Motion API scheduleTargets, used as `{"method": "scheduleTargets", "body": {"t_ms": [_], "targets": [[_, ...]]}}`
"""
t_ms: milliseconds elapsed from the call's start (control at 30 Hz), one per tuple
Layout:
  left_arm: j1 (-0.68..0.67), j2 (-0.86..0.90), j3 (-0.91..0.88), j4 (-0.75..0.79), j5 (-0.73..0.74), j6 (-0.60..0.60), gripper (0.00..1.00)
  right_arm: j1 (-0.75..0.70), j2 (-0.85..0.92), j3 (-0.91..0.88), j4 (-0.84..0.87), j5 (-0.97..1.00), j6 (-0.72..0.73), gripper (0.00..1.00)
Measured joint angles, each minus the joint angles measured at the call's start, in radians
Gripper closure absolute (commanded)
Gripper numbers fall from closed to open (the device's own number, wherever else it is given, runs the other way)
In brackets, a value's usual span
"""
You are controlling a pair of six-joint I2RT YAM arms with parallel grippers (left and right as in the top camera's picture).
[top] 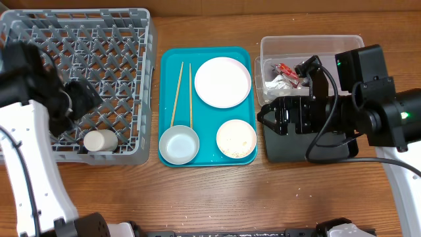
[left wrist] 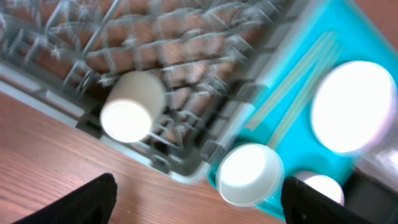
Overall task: Sort waste into correct bins and load items into the dishwasher
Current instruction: 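Place the white cup upside down in the dish rack with the left gripper, then grasp the rice bowl rim with the right gripper and lift it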
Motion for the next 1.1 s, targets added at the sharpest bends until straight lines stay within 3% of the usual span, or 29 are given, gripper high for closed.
{"method": "scheduleTargets", "body": {"t_ms": [67,100,233,533,767,967,1033,1067,1100], "targets": [[-0.031,-0.008,0.136,-0.083,0.025,0.043,0.09,0.029,0.001,-0.008,0.013,0.026,0.006,0.09],[-0.045,-0.012,0.177,-0.114,0.032,0.059,0.00,0.048,0.001,-0.017,0.020,0.043,0.013,0.11],[-0.127,-0.080,0.293,-0.159,0.054,0.094,0.00,0.161,-0.001,-0.131,0.124,0.152,0.097,0.22],[-0.167,-0.257,0.311,-0.167,0.068,0.111,0.00,0.384,0.052,-0.549,0.607,0.272,0.216,0.32],[-0.167,-0.295,0.311,-0.169,0.067,0.111,0.00,0.430,0.277,-0.609,0.763,0.365,0.232,0.37],[-0.167,-0.288,0.311,-0.168,0.067,0.111,0.00,0.430,0.468,-0.595,0.805,0.384,0.226,0.67],[-0.167,-0.285,0.311,-0.169,0.067,0.111,0.00,0.436,0.488,-0.586,0.819,0.381,0.222,0.63],[-0.167,-0.283,0.311,-0.169,0.067,0.111,0.00,0.439,0.488,-0.579,0.819,0.383,0.224,0.43],[-0.167,-0.281,0.311,-0.169,0.067,0.111,0.00,0.439,0.488,-0.576,0.818,0.388,0.223,0.42]]}}
